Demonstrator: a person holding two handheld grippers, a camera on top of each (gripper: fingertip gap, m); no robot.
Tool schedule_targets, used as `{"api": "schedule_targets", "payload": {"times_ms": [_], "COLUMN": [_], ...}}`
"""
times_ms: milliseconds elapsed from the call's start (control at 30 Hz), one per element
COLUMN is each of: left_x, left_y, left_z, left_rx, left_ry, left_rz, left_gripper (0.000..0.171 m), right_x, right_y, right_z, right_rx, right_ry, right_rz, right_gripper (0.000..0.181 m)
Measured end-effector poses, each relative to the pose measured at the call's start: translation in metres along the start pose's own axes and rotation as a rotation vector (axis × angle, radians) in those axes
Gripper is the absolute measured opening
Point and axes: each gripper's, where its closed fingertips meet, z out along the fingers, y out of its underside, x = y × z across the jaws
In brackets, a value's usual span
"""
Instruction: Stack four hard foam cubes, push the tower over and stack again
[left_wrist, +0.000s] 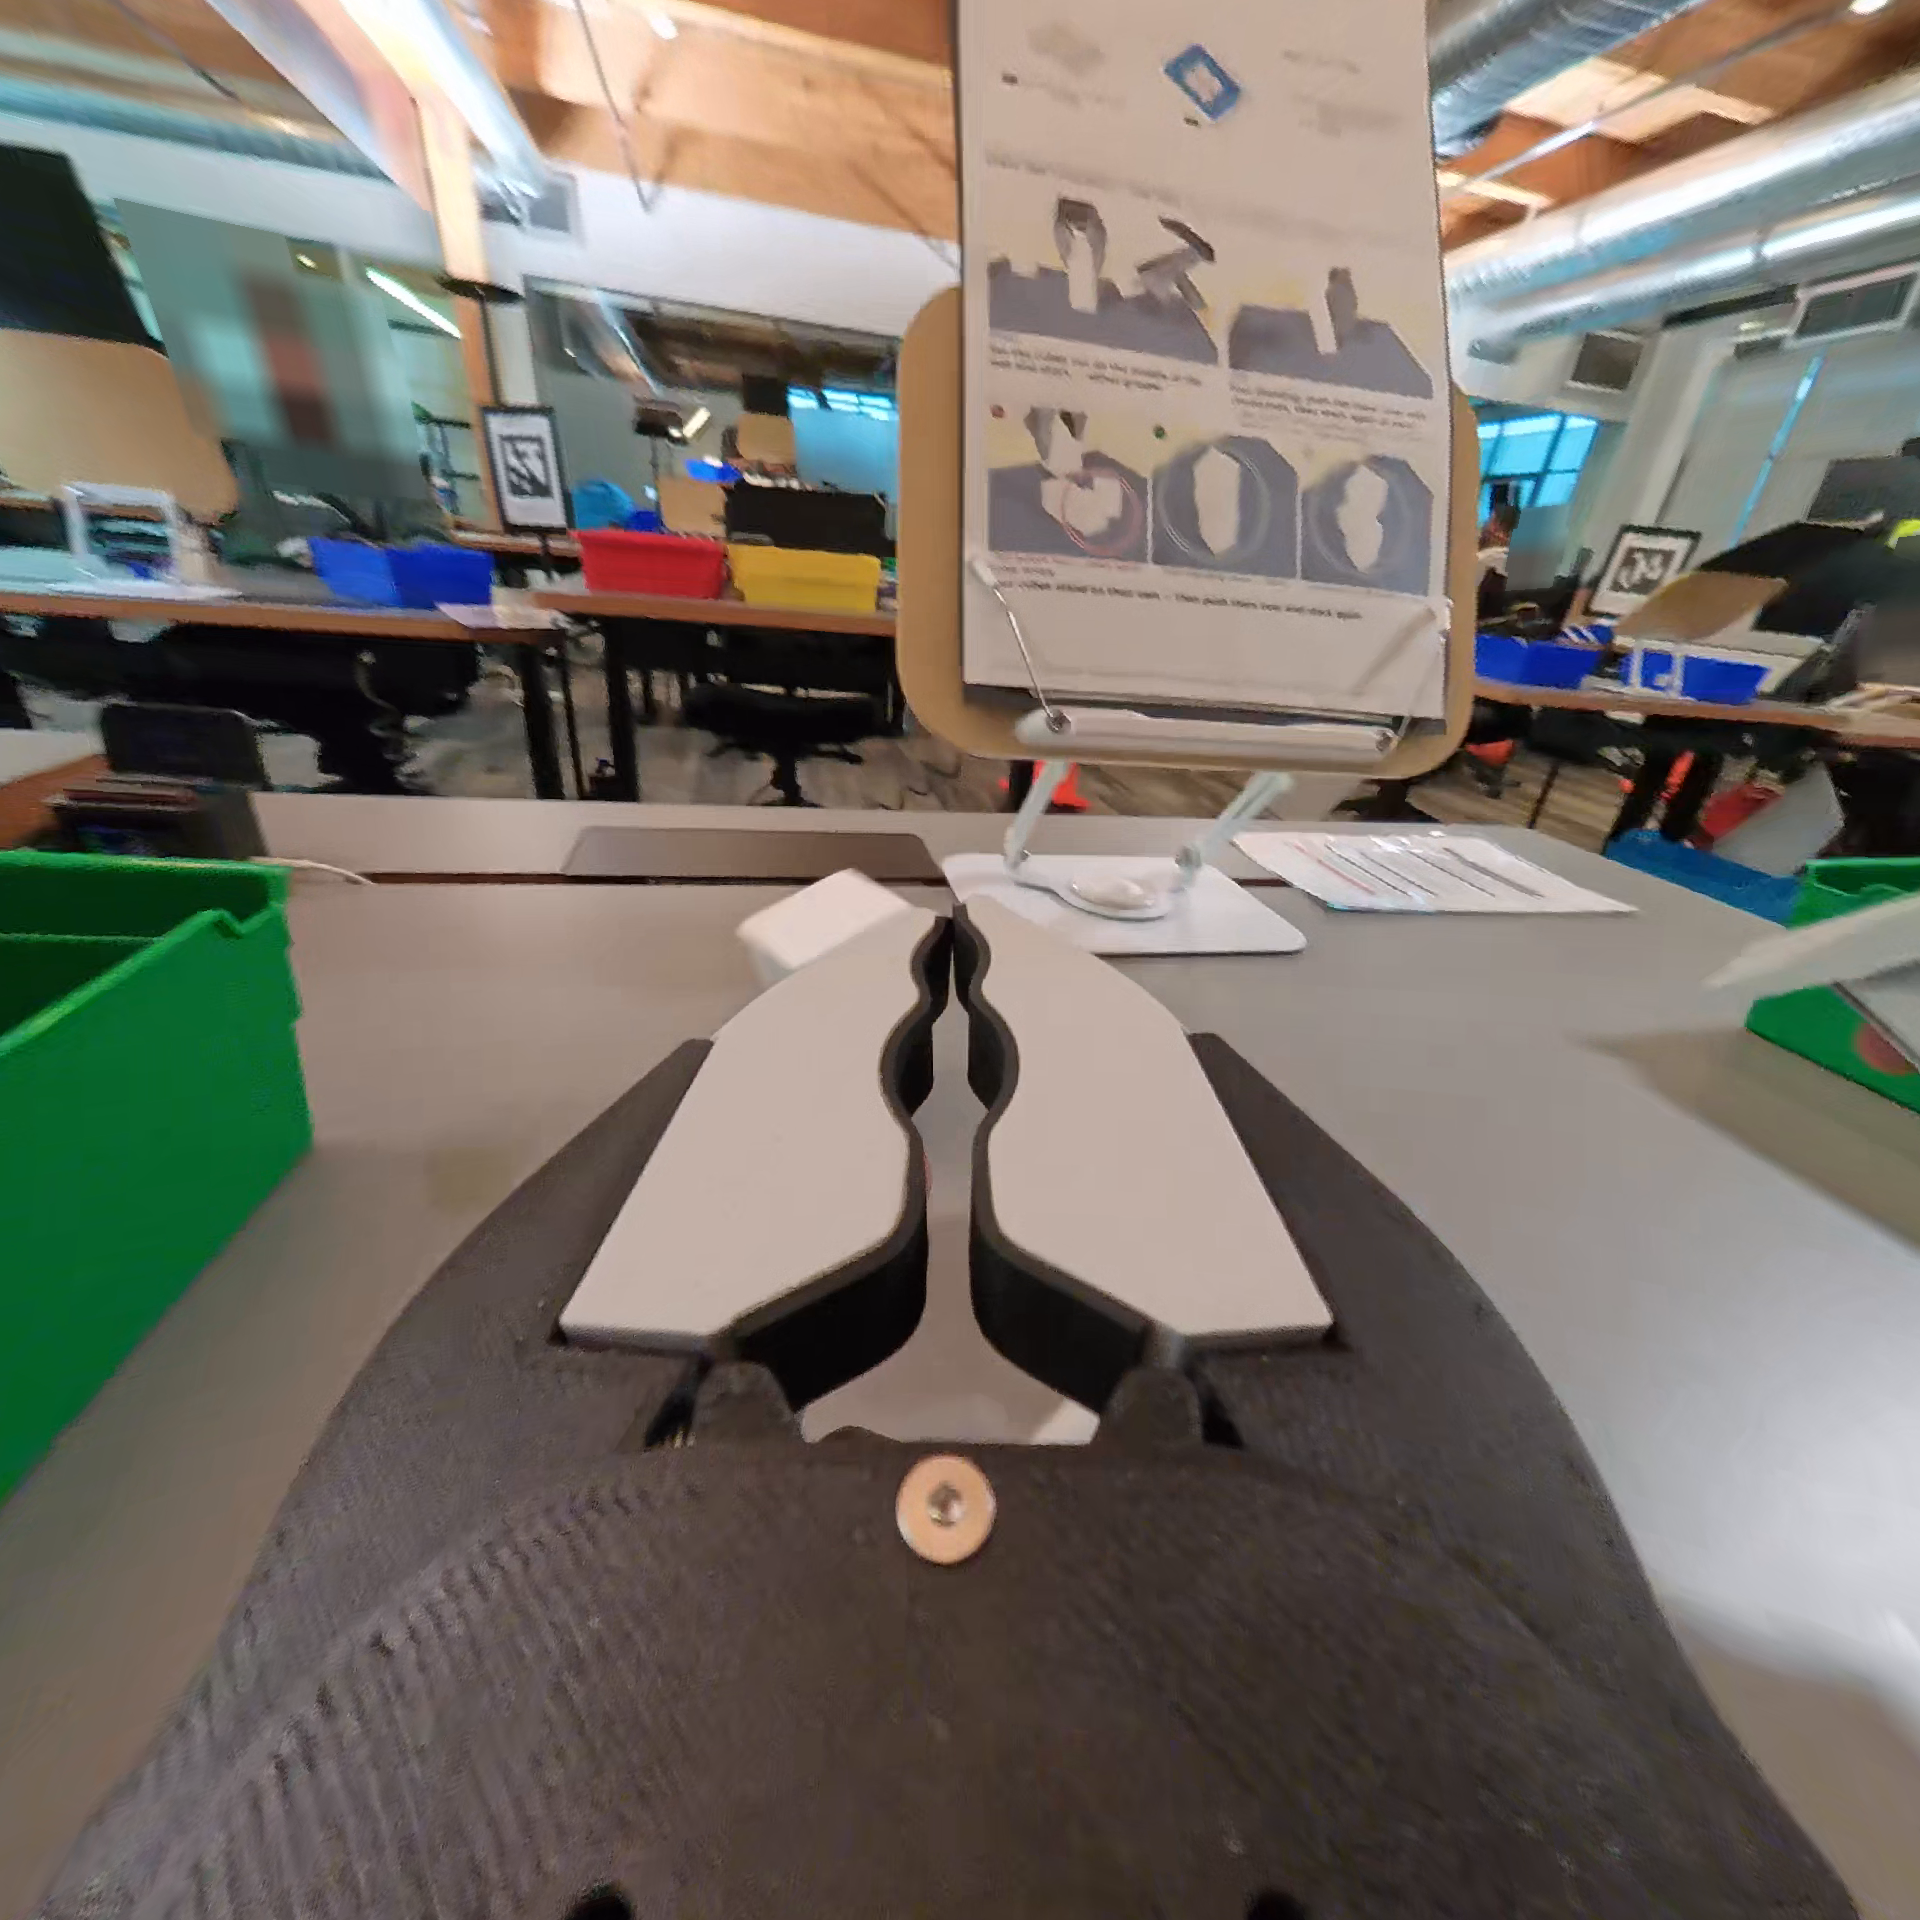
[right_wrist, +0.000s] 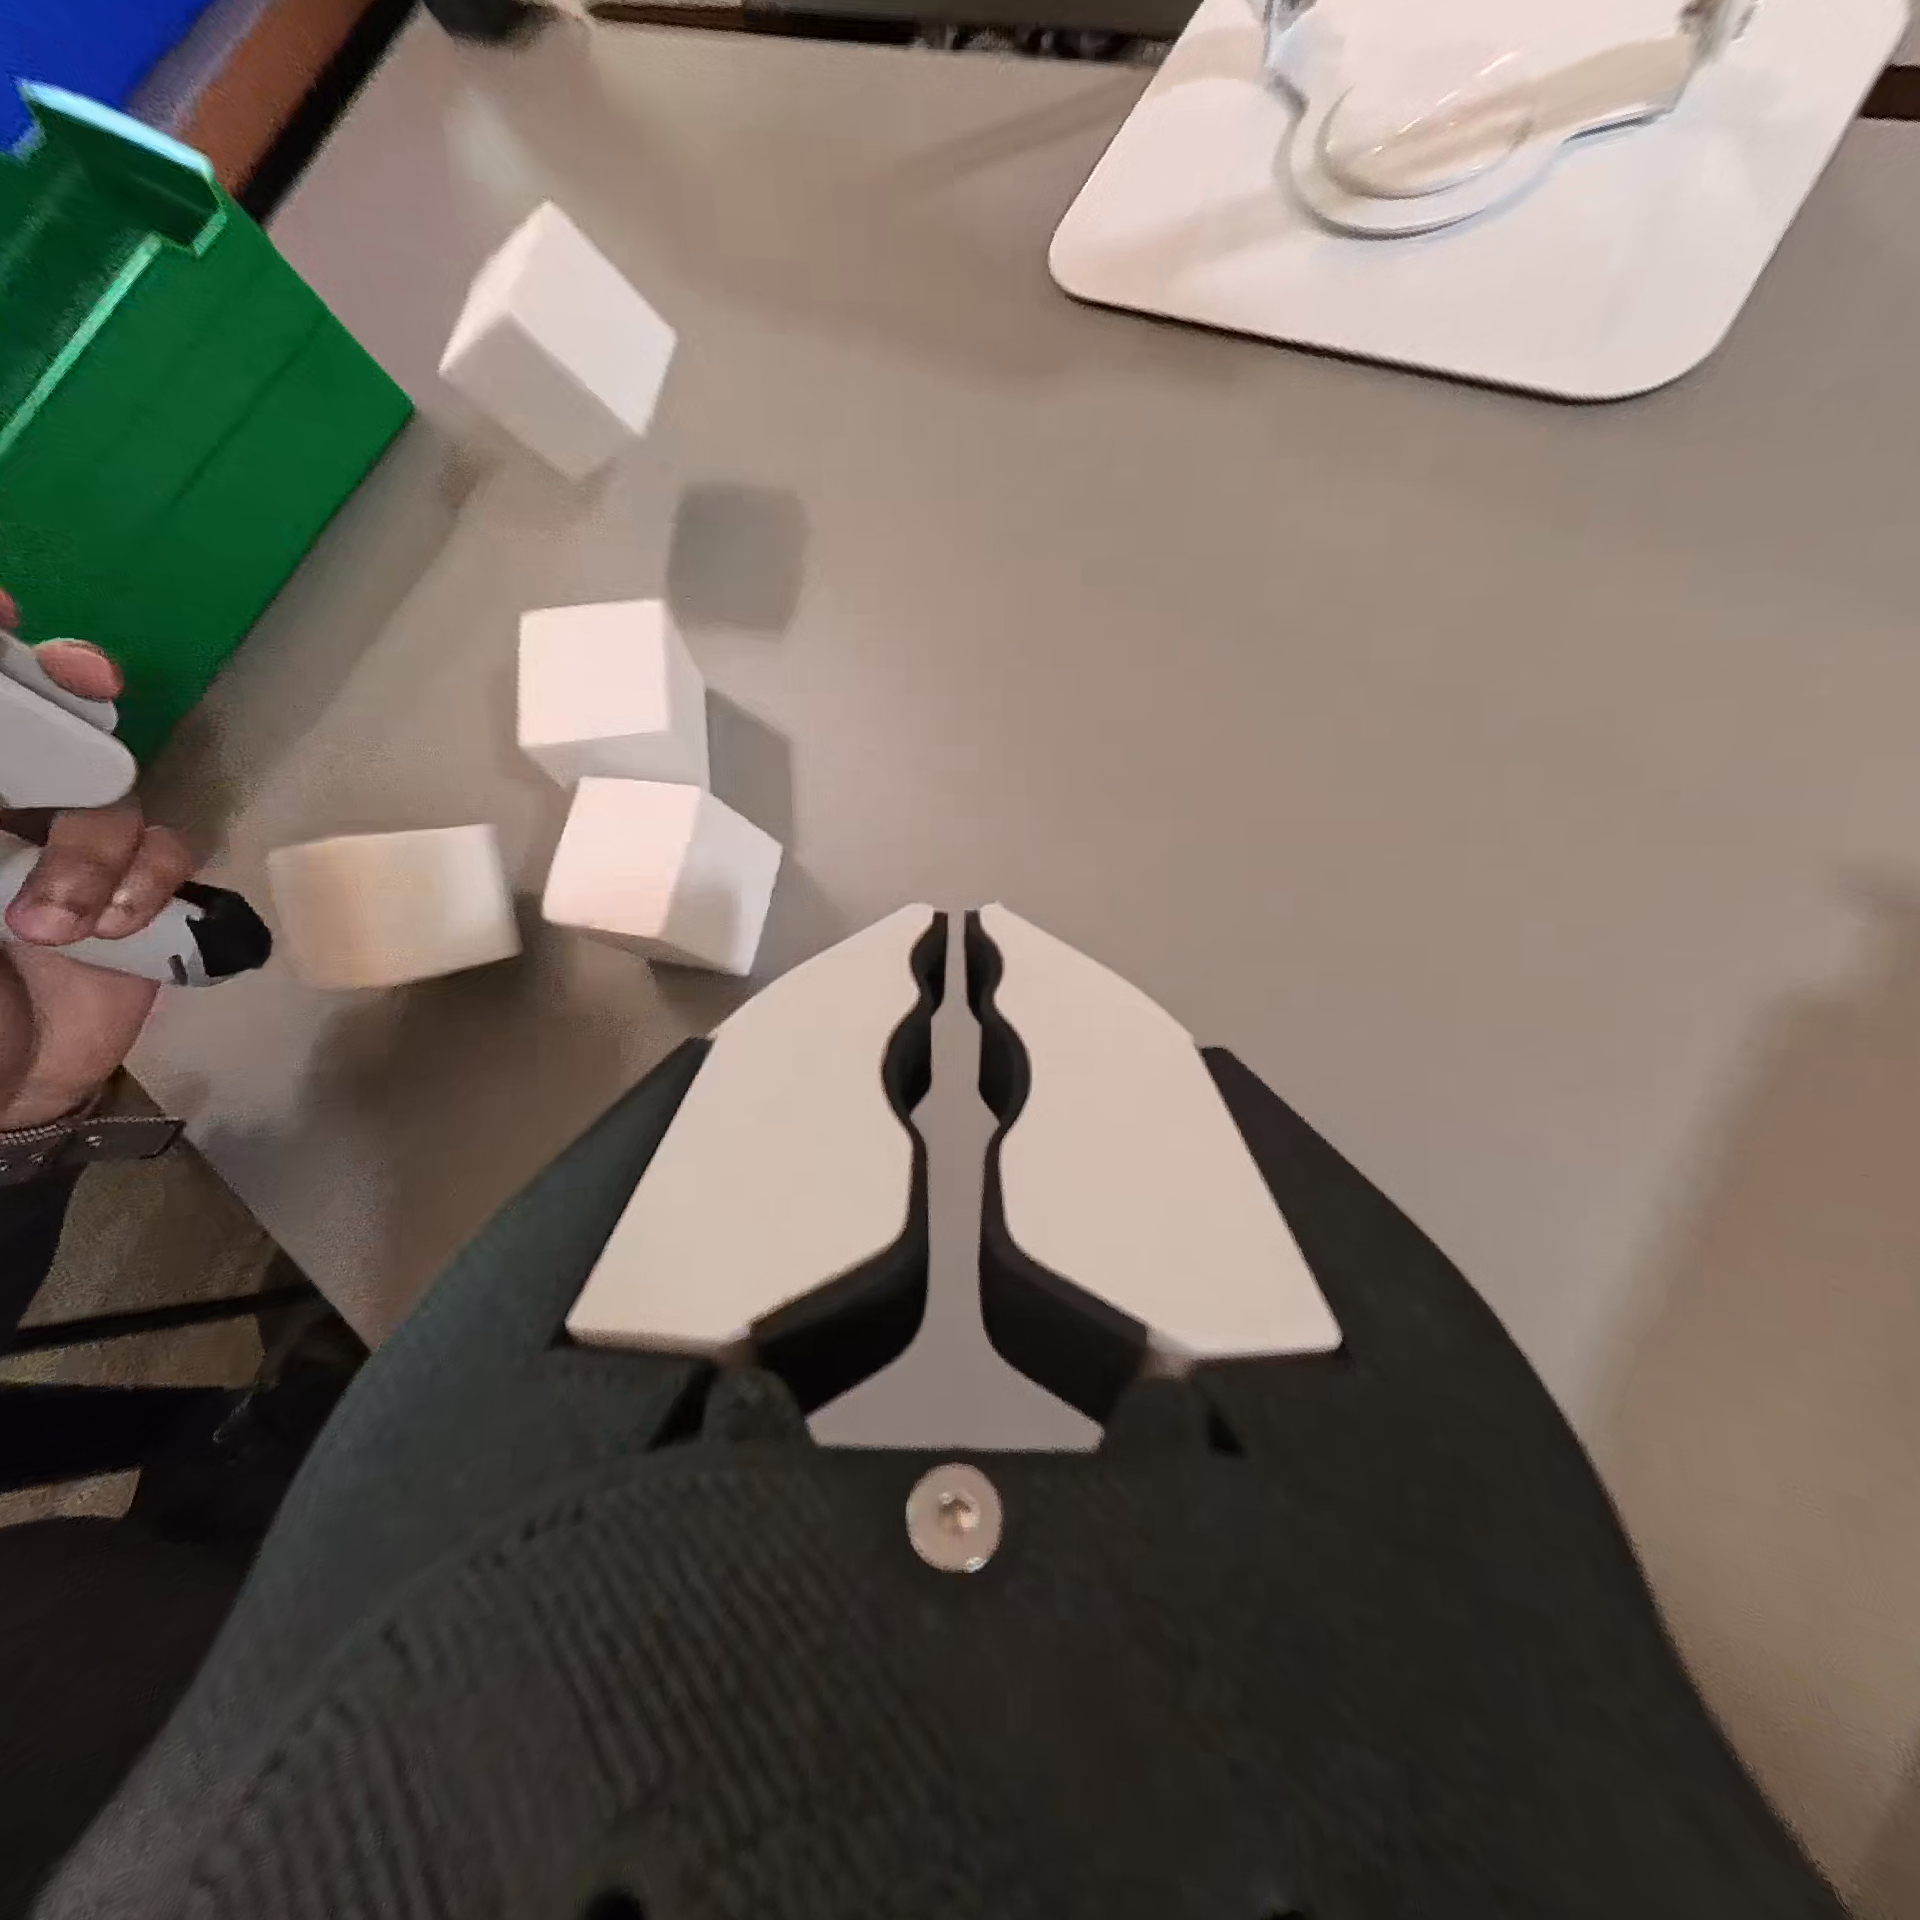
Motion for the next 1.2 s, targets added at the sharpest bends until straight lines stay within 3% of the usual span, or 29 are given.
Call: {"api": "schedule_targets", "payload": {"times_ms": [167,300,567,767,833,1200], "left_x": [-0.006,-0.004,-0.005,0.0,0.003,-0.021], "left_y": [0.003,0.003,0.007,0.012,0.015,0.021], "left_z": [0.002,0.003,0.004,0.006,0.006,-0.019], "left_rx": [-0.017,-0.014,-0.032,-0.06,-0.073,-0.123], "left_ry": [-0.026,-0.018,-0.004,0.03,0.044,-0.022], "left_rz": [0.009,0.026,-0.007,-0.039,-0.033,-0.009], "left_gripper": [0.0,0.0,0.0,0.0,0.0,0.003], "right_x": [0.029,0.031,0.001,-0.014,-0.016,-0.094], "right_y": [0.021,0.016,0.016,0.017,0.022,0.035], "right_z": [-0.001,0.004,0.019,0.024,0.03,0.079], "right_rx": [0.065,0.137,0.255,0.257,0.232,0.171], "right_ry": [-0.027,-0.054,-0.162,-0.185,-0.169,-0.054], "right_rz": [0.09,0.084,-0.036,-0.073,-0.106,-0.539], "right_gripper": [0.007,0.011,0.014,0.06,0.068,0.074]}}
